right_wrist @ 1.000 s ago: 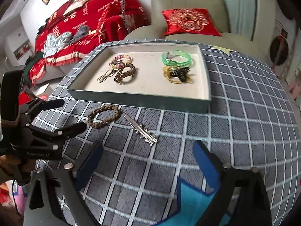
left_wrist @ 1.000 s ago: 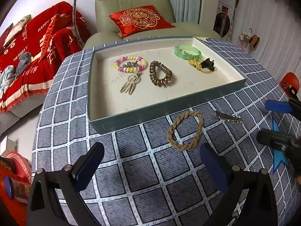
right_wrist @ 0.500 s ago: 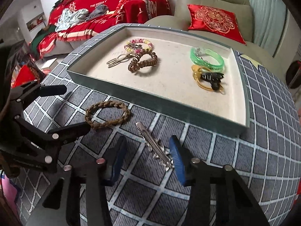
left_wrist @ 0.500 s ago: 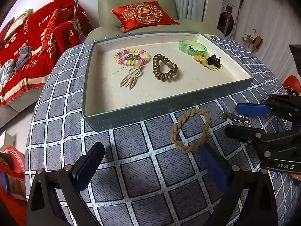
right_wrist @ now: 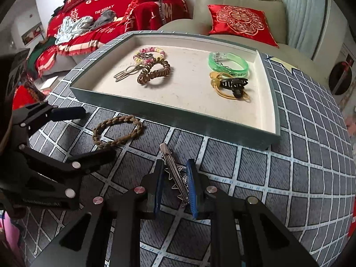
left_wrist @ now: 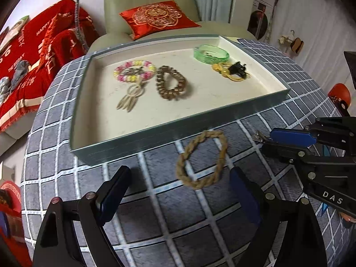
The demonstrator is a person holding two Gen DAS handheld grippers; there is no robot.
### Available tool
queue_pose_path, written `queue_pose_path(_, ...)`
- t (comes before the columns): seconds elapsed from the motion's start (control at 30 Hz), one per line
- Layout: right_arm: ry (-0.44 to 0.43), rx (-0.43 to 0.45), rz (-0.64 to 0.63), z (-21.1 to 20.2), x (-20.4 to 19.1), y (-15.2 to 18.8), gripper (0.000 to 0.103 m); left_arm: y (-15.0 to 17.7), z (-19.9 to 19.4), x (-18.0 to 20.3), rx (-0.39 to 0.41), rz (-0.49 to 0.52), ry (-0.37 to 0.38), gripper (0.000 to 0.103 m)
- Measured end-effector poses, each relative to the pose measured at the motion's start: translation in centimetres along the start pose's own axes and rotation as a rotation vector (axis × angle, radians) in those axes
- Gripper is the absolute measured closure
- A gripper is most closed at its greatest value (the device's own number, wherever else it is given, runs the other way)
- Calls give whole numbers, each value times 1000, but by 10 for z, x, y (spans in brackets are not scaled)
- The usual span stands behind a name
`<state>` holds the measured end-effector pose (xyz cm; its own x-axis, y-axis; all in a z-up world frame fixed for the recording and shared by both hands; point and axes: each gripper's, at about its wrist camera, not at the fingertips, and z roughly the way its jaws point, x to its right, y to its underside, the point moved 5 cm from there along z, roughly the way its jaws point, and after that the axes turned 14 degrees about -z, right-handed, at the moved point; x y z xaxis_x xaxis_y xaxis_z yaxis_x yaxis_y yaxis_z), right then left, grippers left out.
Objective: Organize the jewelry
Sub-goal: 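Grasp the braided rope bracelet with the left gripper while the right grasps the silver hair pin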
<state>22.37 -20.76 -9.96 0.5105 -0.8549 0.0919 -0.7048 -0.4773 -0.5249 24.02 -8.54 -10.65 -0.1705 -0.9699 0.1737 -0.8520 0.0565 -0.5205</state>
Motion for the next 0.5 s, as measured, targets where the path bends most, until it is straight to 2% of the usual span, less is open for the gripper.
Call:
queue_pose_path(0.07, 3, -1, 13, -1, 0, 0, 81, -1, 2, 6, 1, 25, -8, 0)
queue_pose_path(0.17, 6, -3, 47, -3, 3, 3, 81, -2, 2, 10, 4, 31, 2, 12)
queue_pose_path(0.2, 6, -3, 62, -4, 5, 4, 81, -3, 0, 11, 8, 36, 8, 22)
queue_pose_path(0.27, 5, -4, 99, -7, 9, 7, 81, -3, -3, 15, 15, 56, 28, 47)
queue_pose_path(0.3, 5, -4, 113, -8, 10, 8, 81, -2, -4, 17, 18, 68, 34, 72)
queue_pose_path(0.33, 1, -2, 142, -10, 13, 10, 81, -2, -5, 18, 17, 82, 37, 75)
queue_pose_path(0.4, -7, 3, 179, -13, 15, 12, 81, 0, -7, 18, 23, 89, 38, 75)
queue_pose_path(0.5, -31, 18, 229, -21, 17, 14, 81, 3, -12, 14, 24, 52, 57, 76)
